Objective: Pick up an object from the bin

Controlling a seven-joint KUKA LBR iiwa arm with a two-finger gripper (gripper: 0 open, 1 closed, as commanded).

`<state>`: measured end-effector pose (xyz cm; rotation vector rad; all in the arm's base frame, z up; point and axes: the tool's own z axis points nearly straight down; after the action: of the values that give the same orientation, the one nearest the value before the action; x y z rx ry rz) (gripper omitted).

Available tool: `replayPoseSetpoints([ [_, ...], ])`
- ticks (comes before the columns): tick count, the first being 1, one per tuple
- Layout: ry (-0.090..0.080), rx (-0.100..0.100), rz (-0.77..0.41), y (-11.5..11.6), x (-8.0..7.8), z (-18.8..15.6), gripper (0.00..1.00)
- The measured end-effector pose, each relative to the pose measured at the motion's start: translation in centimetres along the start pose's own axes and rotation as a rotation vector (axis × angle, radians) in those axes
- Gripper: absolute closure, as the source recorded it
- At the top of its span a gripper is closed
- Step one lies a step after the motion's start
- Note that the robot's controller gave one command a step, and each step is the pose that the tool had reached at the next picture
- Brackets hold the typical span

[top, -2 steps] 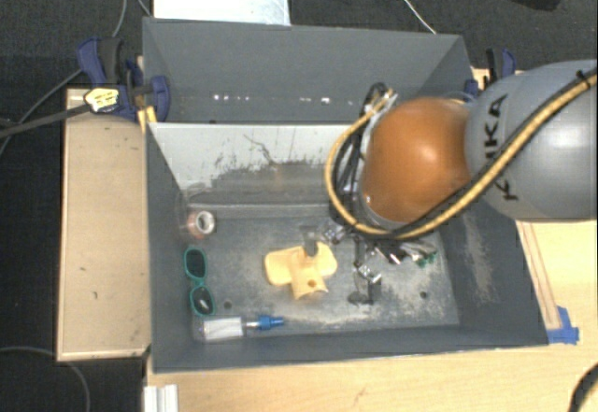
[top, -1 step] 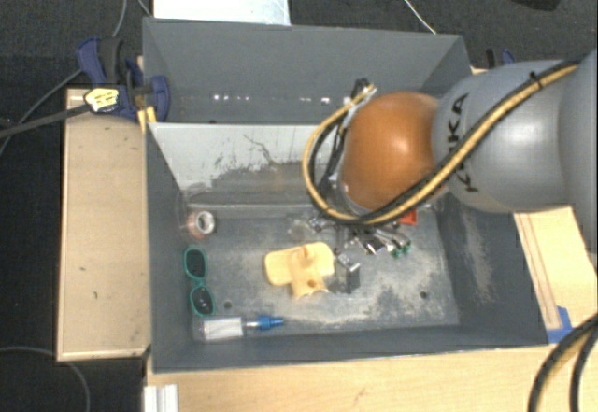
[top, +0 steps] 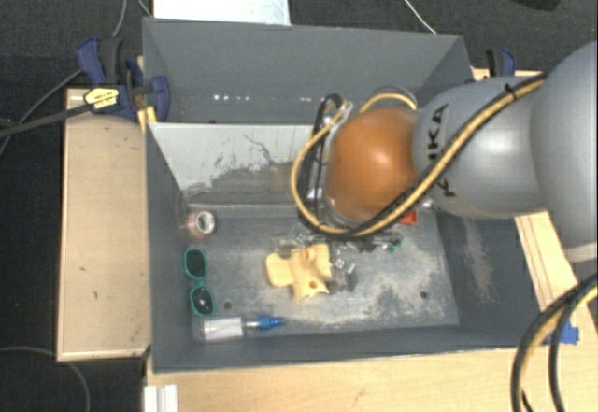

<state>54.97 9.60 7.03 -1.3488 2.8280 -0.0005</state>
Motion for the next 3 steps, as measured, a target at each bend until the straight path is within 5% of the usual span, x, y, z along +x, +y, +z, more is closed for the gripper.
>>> replayPoseSetpoints([
  [1, -0.006, 0.002, 0.248, 1.62, 0.65, -0.19, 1.00],
  [3, -0.005, 0.001, 0.248, 1.69, 0.72, -0.73, 1.00],
])
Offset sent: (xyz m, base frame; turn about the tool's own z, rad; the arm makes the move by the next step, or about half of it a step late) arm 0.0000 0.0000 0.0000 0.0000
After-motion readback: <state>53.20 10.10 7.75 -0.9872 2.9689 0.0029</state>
